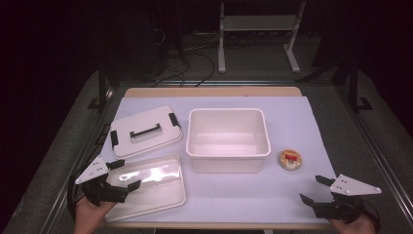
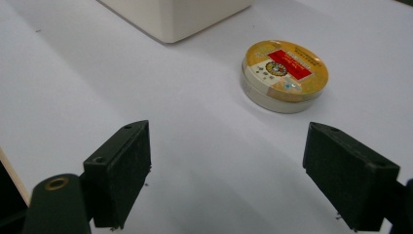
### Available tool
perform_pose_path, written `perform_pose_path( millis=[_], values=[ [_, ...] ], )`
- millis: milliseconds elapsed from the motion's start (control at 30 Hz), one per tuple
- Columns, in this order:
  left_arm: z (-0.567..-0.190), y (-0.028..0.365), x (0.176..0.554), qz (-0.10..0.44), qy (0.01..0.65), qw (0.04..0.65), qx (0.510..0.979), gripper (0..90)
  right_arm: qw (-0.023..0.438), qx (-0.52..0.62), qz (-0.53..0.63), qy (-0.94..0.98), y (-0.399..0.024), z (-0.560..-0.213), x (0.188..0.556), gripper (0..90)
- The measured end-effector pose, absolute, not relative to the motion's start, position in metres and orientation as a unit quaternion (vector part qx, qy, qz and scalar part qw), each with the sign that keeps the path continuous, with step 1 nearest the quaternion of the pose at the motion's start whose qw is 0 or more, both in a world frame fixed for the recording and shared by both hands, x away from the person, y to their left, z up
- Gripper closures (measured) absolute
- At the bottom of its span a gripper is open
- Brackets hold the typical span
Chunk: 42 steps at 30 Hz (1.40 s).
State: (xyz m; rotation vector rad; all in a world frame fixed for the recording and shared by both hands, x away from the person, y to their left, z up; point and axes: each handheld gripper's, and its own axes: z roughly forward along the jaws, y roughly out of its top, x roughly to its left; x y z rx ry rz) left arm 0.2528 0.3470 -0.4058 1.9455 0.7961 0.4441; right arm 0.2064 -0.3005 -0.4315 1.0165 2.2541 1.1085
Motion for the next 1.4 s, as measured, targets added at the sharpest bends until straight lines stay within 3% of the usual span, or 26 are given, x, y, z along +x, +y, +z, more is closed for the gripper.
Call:
perform_pose_path(
  millis=[400,667,1033,1400],
  values=[
    [-0.404,0.349,0.252,0.181,0.325,0.488,0.789,3.8,0.214,0.372,0.380,0.819,-0.301,-0.401,0.222,14.7],
    [-0.403,0.354,0.249,0.184,0.328,0.491,0.786,3.8,0.189,0.352,0.350,0.847,-0.286,-0.382,0.260,13.9],
    [-0.402,0.360,0.246,0.190,0.333,0.496,0.779,3.8,0.156,0.339,0.282,0.884,-0.267,-0.381,0.313,13.8],
    [-0.401,0.361,0.247,0.190,0.333,0.500,0.777,3.7,0.122,0.343,0.223,0.904,-0.259,-0.402,0.342,13.7]
  ],
)
